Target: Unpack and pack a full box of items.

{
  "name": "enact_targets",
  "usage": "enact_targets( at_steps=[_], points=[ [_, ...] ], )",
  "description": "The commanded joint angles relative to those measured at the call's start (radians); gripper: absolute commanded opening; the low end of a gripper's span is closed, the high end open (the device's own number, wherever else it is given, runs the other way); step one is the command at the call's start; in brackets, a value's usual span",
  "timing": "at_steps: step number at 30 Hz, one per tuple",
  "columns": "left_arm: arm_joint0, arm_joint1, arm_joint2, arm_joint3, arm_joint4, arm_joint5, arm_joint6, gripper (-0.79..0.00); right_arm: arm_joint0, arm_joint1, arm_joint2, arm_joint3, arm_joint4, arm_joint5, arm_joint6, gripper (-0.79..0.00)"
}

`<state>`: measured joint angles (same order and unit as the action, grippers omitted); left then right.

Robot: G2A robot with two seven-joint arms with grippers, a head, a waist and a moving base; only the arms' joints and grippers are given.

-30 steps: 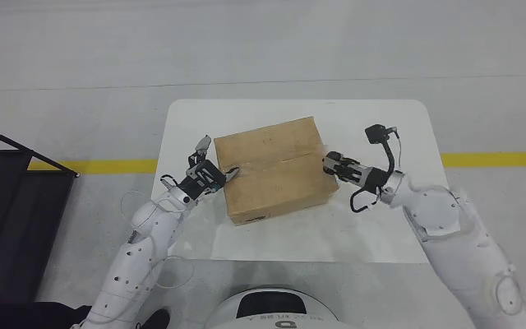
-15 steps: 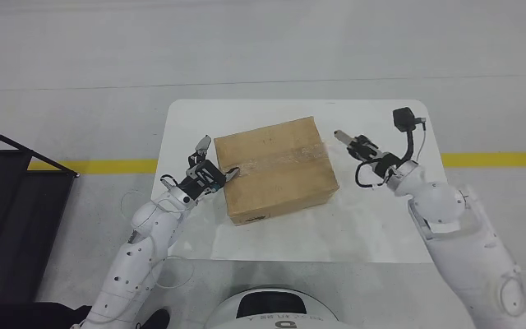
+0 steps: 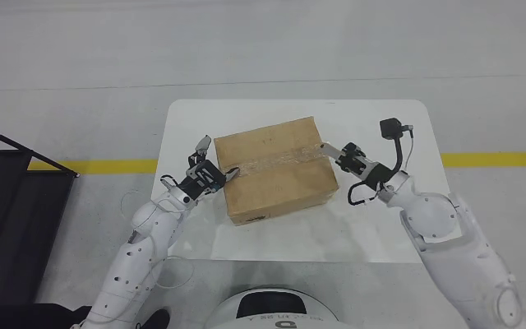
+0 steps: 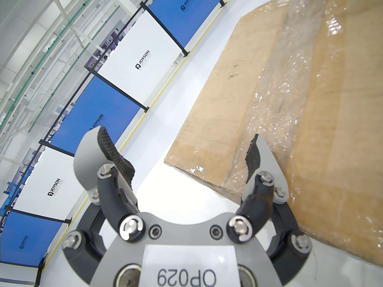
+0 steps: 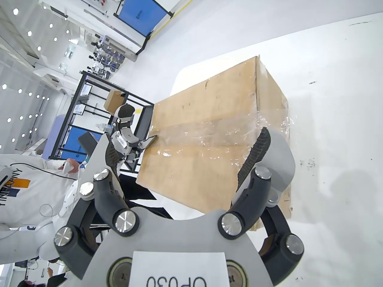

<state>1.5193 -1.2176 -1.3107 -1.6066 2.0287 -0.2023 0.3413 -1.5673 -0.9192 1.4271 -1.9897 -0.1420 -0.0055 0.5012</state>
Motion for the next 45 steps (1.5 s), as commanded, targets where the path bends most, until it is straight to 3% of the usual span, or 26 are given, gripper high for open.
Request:
enact_targets(
  at_steps=[1,5,10,16,25,34,45],
  points=[
    [0.0,0.0,0.0,0.0,0.0,0.0,0.0,0.0,-0.002,-0.003,-0.016,-0.002,0.065,-0.046,0.021,0.0],
    [0.0,0.0,0.0,0.0,0.0,0.0,0.0,0.0,0.068,-0.011,-0.089,0.026,0.209,-0.205,0.18,0.0],
    [0.0,0.0,0.0,0.0,0.0,0.0,0.0,0.0,0.241,-0.043,-0.288,0.068,0.258,-0.156,0.286,0.0],
    [0.0,0.0,0.0,0.0,0.0,0.0,0.0,0.0,0.469,-0.11,-0.508,0.233,0.332,-0.083,0.276,0.0],
    [0.0,0.0,0.0,0.0,0.0,0.0,0.0,0.0,0.693,-0.194,-0.677,0.451,0.412,0.049,0.312,0.0],
    [0.0,0.0,0.0,0.0,0.0,0.0,0.0,0.0,0.814,-0.254,-0.778,0.564,0.376,0.159,0.316,0.0],
    [0.0,0.0,0.0,0.0,0.0,0.0,0.0,0.0,0.833,-0.292,-0.815,0.636,0.38,0.192,0.32,0.0]
  ],
)
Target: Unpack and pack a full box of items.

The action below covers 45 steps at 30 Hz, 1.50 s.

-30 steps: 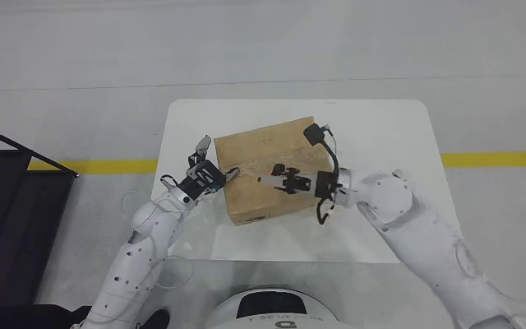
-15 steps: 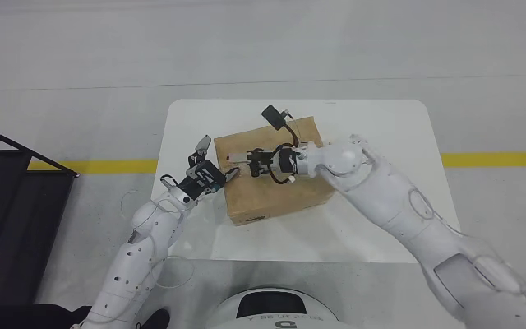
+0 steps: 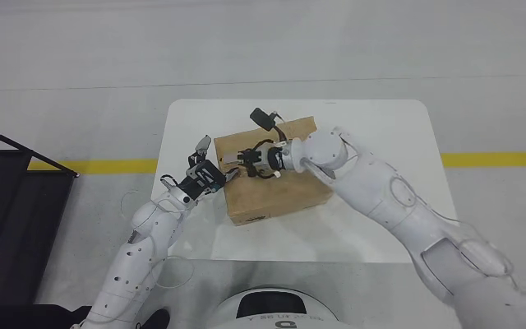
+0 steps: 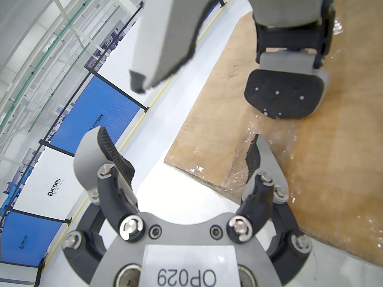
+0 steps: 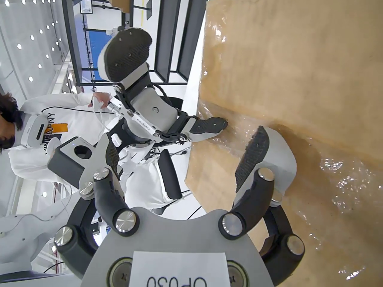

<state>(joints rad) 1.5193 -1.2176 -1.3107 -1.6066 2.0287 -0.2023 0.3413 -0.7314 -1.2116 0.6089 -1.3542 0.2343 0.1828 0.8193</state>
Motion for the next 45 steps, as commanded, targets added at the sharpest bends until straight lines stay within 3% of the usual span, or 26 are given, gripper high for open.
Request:
enact_targets(
  at_steps=[1,14,18,22,36,45],
  points=[
    [0.0,0.0,0.0,0.0,0.0,0.0,0.0,0.0,-0.006,0.001,0.01,-0.004,0.004,0.005,0.005,0.0],
    [0.0,0.0,0.0,0.0,0.0,0.0,0.0,0.0,-0.202,0.096,0.264,-0.196,-0.046,0.028,0.013,0.0],
    [0.0,0.0,0.0,0.0,0.0,0.0,0.0,0.0,-0.238,0.105,0.28,-0.253,-0.065,0.029,0.031,0.0],
    [0.0,0.0,0.0,0.0,0.0,0.0,0.0,0.0,-0.219,0.088,0.222,-0.262,-0.087,0.04,0.02,0.0],
    [0.0,0.0,0.0,0.0,0.0,0.0,0.0,0.0,-0.036,-0.02,0.041,-0.016,-0.036,0.019,-0.022,0.0],
    [0.0,0.0,0.0,0.0,0.0,0.0,0.0,0.0,-0.046,-0.008,0.111,0.008,-0.041,0.01,0.001,0.0]
  ],
)
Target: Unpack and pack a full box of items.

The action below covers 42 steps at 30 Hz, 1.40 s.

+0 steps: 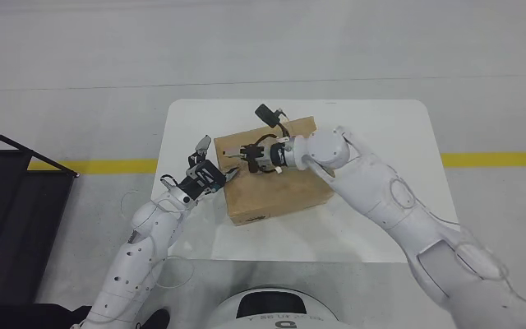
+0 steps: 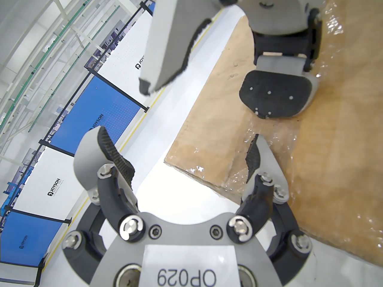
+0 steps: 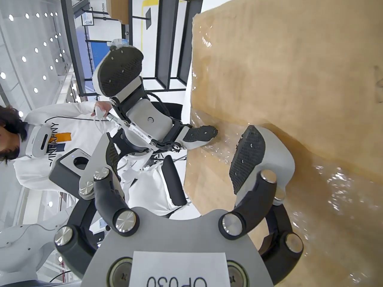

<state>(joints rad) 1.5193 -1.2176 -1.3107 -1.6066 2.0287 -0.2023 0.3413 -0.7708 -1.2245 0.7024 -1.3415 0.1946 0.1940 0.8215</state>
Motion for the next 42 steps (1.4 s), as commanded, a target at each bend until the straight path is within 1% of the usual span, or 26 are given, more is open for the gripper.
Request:
enact_targets(
  at_steps=[1,6,10,19,29,36,42],
  points=[
    [0.0,0.0,0.0,0.0,0.0,0.0,0.0,0.0,-0.016,0.011,0.035,-0.013,-0.005,0.0,-0.002,0.0],
    [0.0,0.0,0.0,0.0,0.0,0.0,0.0,0.0,-0.08,0.045,0.126,-0.067,-0.03,0.014,0.011,0.0],
    [0.0,0.0,0.0,0.0,0.0,0.0,0.0,0.0,-0.12,0.064,0.161,-0.103,-0.063,0.038,0.045,0.0],
    [0.0,0.0,0.0,0.0,0.0,0.0,0.0,0.0,-0.155,0.081,0.227,-0.119,-0.076,0.054,0.046,0.0],
    [0.0,0.0,0.0,0.0,0.0,0.0,0.0,0.0,-0.223,0.116,0.351,-0.14,-0.09,0.058,0.071,0.0],
    [0.0,0.0,0.0,0.0,0.0,0.0,0.0,0.0,-0.276,0.137,0.445,-0.169,-0.092,0.068,0.045,0.0],
    [0.0,0.0,0.0,0.0,0.0,0.0,0.0,0.0,-0.324,0.15,0.495,-0.198,-0.103,0.081,0.033,0.0]
  ],
)
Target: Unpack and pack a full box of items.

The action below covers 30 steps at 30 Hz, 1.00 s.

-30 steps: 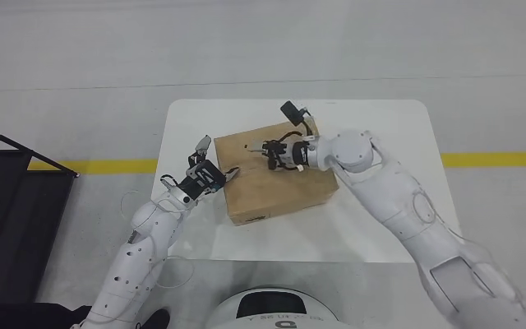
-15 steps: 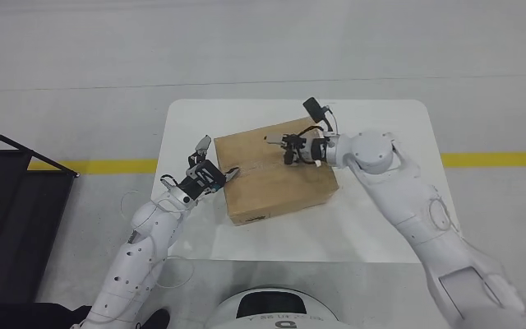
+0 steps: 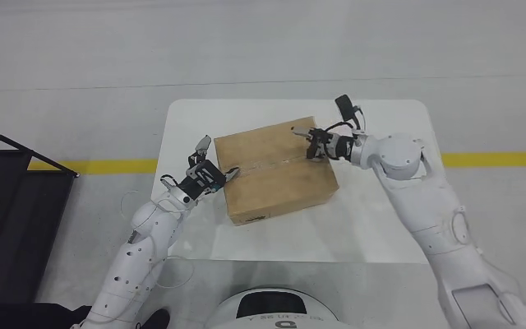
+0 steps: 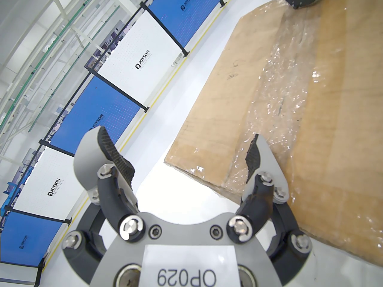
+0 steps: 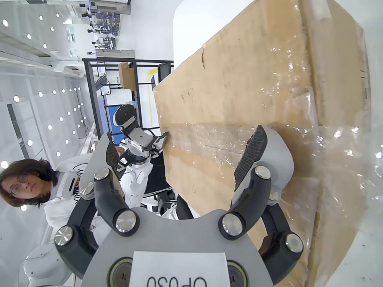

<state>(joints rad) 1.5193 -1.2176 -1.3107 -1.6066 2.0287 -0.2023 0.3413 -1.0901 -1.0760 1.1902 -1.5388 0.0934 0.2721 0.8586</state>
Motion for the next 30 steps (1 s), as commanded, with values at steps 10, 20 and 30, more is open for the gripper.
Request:
enact_targets(
  at_steps=[10,20,30],
  points=[
    [0.0,0.0,0.0,0.0,0.0,0.0,0.0,0.0,-0.078,0.013,0.087,-0.044,-0.008,0.031,-0.117,0.0],
    [0.0,0.0,0.0,0.0,0.0,0.0,0.0,0.0,-0.238,0.033,0.271,-0.134,0.05,0.029,-0.236,0.0],
    [0.046,0.008,-0.089,-0.135,-0.022,0.09,-0.014,0.0,-0.465,0.02,0.365,-0.202,0.196,-0.227,-0.445,0.0]
  ],
)
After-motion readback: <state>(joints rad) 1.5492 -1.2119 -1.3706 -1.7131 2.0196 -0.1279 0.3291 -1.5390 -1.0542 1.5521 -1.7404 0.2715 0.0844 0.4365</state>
